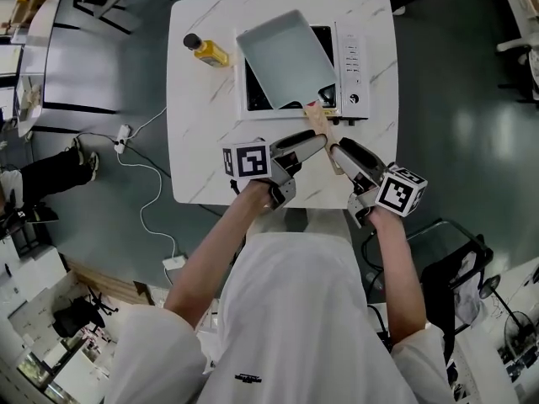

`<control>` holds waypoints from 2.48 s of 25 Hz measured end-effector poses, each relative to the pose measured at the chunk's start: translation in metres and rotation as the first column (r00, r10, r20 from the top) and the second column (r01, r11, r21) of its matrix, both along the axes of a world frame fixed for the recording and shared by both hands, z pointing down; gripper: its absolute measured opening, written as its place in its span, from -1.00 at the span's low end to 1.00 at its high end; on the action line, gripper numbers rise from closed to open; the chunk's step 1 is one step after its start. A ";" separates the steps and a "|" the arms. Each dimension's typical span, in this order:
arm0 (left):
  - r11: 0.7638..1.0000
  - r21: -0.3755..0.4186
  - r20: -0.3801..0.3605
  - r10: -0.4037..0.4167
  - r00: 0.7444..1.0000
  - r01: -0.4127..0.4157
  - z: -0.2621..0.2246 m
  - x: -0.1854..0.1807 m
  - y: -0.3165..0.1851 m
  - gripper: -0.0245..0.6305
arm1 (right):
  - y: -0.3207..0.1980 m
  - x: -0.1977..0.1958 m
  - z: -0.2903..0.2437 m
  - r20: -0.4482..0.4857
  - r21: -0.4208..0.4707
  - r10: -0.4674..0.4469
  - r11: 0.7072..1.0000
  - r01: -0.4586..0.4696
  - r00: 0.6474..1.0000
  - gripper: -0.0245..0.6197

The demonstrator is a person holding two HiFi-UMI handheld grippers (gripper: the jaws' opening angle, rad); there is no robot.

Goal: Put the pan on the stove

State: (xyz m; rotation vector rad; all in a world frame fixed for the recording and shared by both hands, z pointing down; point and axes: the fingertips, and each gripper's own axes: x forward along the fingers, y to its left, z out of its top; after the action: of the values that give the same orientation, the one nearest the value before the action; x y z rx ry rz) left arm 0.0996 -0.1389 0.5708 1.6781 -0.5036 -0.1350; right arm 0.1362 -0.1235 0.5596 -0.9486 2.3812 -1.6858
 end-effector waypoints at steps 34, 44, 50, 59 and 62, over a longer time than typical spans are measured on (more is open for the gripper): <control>0.822 0.569 0.430 -0.300 0.852 0.003 -0.194 -0.095 0.053 -0.93 | 0.030 0.018 -0.196 -0.456 0.475 0.236 0.880 0.011 0.858 -0.91; 0.791 0.611 0.465 -0.337 0.819 -0.022 -0.203 -0.107 0.063 -0.93 | 0.037 0.010 -0.210 -0.478 0.523 0.270 0.852 0.024 0.836 -0.91; 0.814 0.581 0.445 -0.326 0.834 0.008 -0.196 -0.106 0.068 -0.93 | 0.036 0.000 -0.215 -0.481 0.543 0.270 0.838 0.042 0.834 -0.91; 0.798 0.603 0.461 -0.339 0.820 -0.009 -0.200 -0.109 0.070 -0.93 | 0.037 -0.014 -0.215 -0.500 0.548 0.249 0.833 0.080 0.829 -0.91; 0.796 0.605 0.464 -0.341 0.818 -0.012 -0.200 -0.110 0.074 -0.93 | 0.039 -0.015 -0.214 -0.503 0.548 0.253 0.833 0.079 0.826 -0.91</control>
State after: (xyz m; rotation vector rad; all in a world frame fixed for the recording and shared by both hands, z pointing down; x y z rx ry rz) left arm -0.0101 -0.0648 0.3705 2.2921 -1.1564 0.0875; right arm 0.1216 -0.0842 0.3452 -1.5480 2.8438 -0.6215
